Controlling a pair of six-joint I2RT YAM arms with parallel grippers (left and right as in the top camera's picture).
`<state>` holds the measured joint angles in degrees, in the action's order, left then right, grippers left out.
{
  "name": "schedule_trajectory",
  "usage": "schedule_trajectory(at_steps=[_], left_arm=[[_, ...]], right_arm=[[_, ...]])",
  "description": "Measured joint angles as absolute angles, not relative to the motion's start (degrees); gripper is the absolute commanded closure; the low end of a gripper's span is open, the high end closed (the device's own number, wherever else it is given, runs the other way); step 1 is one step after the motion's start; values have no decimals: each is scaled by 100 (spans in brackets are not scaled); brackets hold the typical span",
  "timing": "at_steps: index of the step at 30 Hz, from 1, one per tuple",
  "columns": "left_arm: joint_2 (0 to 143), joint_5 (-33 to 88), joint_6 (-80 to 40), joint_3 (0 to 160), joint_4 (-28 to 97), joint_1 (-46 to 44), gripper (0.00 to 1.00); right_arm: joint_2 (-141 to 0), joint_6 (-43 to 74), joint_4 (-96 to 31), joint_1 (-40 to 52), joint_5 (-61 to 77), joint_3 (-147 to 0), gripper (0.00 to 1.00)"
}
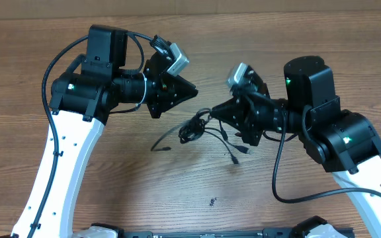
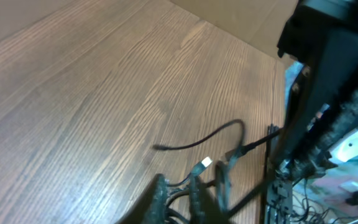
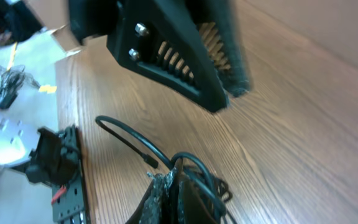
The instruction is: Untangle cables
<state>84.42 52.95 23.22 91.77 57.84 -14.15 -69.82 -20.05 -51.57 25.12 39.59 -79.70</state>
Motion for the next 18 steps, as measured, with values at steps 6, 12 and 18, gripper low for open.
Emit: schedule_trajectory(at_steps=[6, 12, 18], left_arm=[[8442, 5378, 2399, 9177, 5966, -1415, 50], [8442, 5800, 2397, 9177, 6267, -1507, 52], [8442, 5892, 2381, 9177, 6637, -1778, 65]], right_arm=[[-6982, -3280, -5201, 2512, 4204, -7970, 96], [-6982, -4276, -5166, 2512, 4244, -7970, 96], [-6976, -4670, -5103, 2512, 4281, -7970, 96]])
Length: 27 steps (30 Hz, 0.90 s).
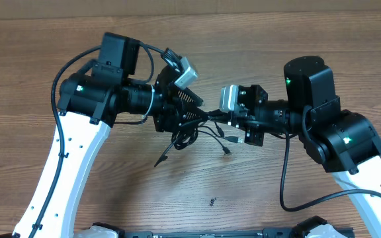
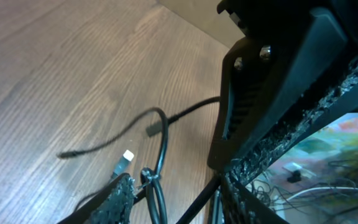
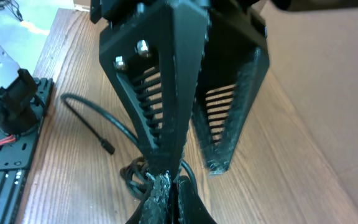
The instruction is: Untangle cables
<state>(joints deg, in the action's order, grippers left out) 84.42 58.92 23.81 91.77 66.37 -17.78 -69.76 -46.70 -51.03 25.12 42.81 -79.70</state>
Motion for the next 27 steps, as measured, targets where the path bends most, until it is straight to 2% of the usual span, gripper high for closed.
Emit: schedule_trajectory(at_steps=[2, 4, 13, 15, 17, 22, 24, 27], left_arm=[[8442, 5887, 2357, 9181, 6707, -1806, 75], [8442, 5872, 2329, 9188, 6746, -1841, 77], [8442, 5739, 2261, 9188, 6753, -1916, 81], [8442, 5743, 2257, 9188, 6702, -1918, 80], [8442, 5774, 2213, 9188, 6573, -1938, 75], [8442, 6055, 2045, 9188, 6246, -1942, 77], [8442, 6117, 1986, 9188, 6230, -1907, 70], [8442, 5990, 1754, 9188, 6233, -1752, 68]], right_arm=[[-6976, -4722, -5087, 2512, 4263, -7970, 96], [-6976, -4766, -5061, 2512, 4195, -7968, 96], [-6976, -4810, -5111, 2510, 4086, -7968, 96], [-6976, -4810, -5192, 2512, 4064, -7968, 96], [-6976, -4812, -5277, 2510, 4032, -7968, 96], [-6976, -4810, -5376, 2512, 3887, -7968, 96], [-6976, -4810, -5391, 2512, 3859, -7968, 96], [-6976, -4814, -5406, 2512, 3848, -7968, 96]])
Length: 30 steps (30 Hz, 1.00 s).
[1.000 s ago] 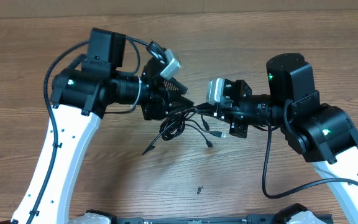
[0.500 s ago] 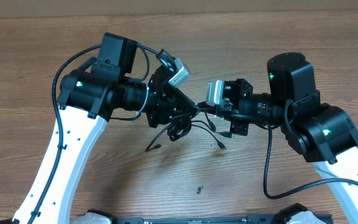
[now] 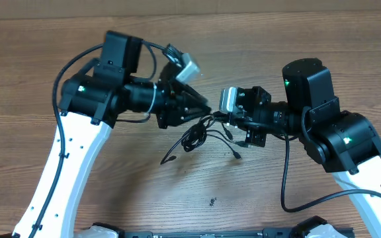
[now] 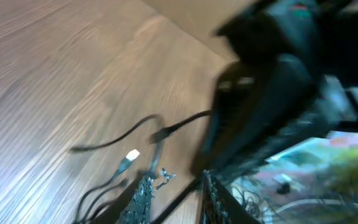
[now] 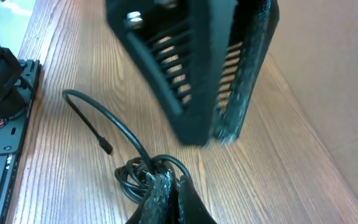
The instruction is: Untangle cables
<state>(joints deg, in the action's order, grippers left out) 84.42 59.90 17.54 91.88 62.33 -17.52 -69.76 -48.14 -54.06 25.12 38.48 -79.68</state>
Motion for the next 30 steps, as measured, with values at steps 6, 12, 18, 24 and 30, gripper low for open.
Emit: schedule_trajectory(at_steps=[6, 12, 18, 24, 30], left_arm=[[8442, 5308, 1417, 9188, 6420, -1577, 63], [8442, 5124, 1361, 9188, 6434, -1691, 63], [8442, 5085, 1347, 9188, 6466, -1691, 63], [8442, 5065, 1341, 9188, 6565, -1691, 63], [8444, 4998, 1341, 9188, 6600, -1839, 62]], right_arm=[[-6976, -4812, -5352, 2510, 3861, -7968, 96], [-6976, -4814, -5063, 2512, 4021, -7968, 96], [-6976, -4827, -4982, 2512, 4115, -7968, 96], [-6976, -4827, -4838, 2510, 4167, -7968, 96], [-6976, -4829, -4748, 2512, 4200, -7968, 96]])
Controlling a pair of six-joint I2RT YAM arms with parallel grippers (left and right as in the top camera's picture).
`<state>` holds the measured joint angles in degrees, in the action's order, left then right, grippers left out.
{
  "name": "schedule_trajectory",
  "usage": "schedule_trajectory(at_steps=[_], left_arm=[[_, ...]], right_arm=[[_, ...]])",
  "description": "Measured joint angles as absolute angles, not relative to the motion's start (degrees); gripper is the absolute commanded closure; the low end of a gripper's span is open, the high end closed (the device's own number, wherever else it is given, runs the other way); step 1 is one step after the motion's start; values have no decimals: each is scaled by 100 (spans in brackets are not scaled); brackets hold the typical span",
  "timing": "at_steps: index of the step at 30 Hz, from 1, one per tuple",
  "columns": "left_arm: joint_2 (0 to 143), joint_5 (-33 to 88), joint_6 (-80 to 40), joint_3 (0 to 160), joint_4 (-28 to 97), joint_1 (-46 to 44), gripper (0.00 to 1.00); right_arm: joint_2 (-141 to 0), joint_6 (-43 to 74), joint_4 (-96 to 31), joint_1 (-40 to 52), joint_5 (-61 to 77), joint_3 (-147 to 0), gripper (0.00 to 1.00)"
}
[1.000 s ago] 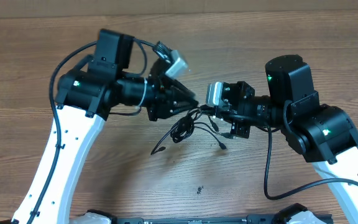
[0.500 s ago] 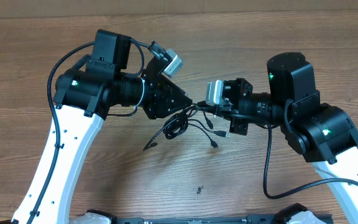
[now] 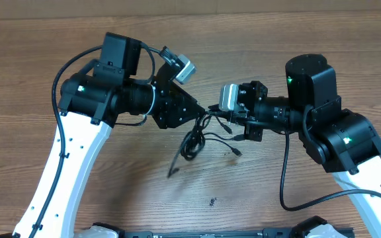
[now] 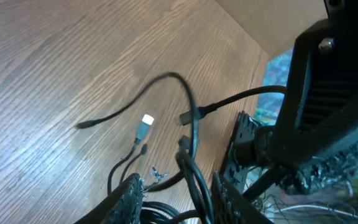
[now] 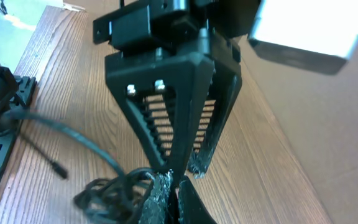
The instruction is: Untangle cables
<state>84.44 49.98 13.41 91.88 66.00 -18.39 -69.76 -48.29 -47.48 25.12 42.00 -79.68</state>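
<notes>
A black cable bundle [image 3: 192, 140] hangs in a tangle between the two arms, its loose plugs [image 3: 235, 151] trailing onto the wooden table [image 3: 309, 39]. My right gripper [image 3: 214, 110] is shut on a strand at the top of the bundle [image 5: 114, 190], with its fingertips [image 5: 160, 186] pinched together. My left gripper [image 3: 201, 114] meets it tip to tip. In the left wrist view the left gripper [image 4: 176, 194] stands open, and several black strands [image 4: 194, 174] run through the gap between its fingers [image 4: 131, 193]. A white-tipped plug [image 4: 146, 121] hangs below.
One cable end [image 3: 172, 173] reaches toward the table's front. A small dark speck [image 3: 212, 200] lies on the wood near the front. A cardboard wall [image 3: 243, 5] runs along the far edge. The arms' own black supply cables [image 3: 284, 178] loop beside them.
The left jaws stand wider apart than before, with cable strands still in the gap. The bundle now hangs longer and narrower, and its loose end reaches further toward the table's front.
First my right gripper held the bundle with the left gripper apart at the upper left. Then the left gripper was at the right one's tip, jaws around the strands. Its jaws then stood narrower, and now wider, with the bundle drooping below both tips.
</notes>
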Motion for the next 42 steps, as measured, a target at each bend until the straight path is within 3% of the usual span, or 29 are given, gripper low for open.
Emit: schedule_trajectory(at_steps=[21, 23, 28, 34, 42], left_arm=[[8455, 4810, 1341, 9188, 6751, -2141, 67], [8455, 4792, 1339, 9188, 6794, -2141, 60], [8468, 4727, 1177, 9188, 6893, -2141, 56], [8512, 4670, 878, 9188, 6995, -2139, 13], [8514, 5448, 742, 9188, 6746, -2215, 11]], right_arm=[[-6976, -4821, -4584, 2517, 4130, -7968, 96], [-6976, -4821, -4584, 2517, 4110, -7968, 96], [-6956, -4803, -4593, 2528, 3959, -7968, 96], [-6936, -4803, -4584, 2528, 3658, -7968, 96], [-6945, -4807, -4552, 2517, 3096, -7968, 96]])
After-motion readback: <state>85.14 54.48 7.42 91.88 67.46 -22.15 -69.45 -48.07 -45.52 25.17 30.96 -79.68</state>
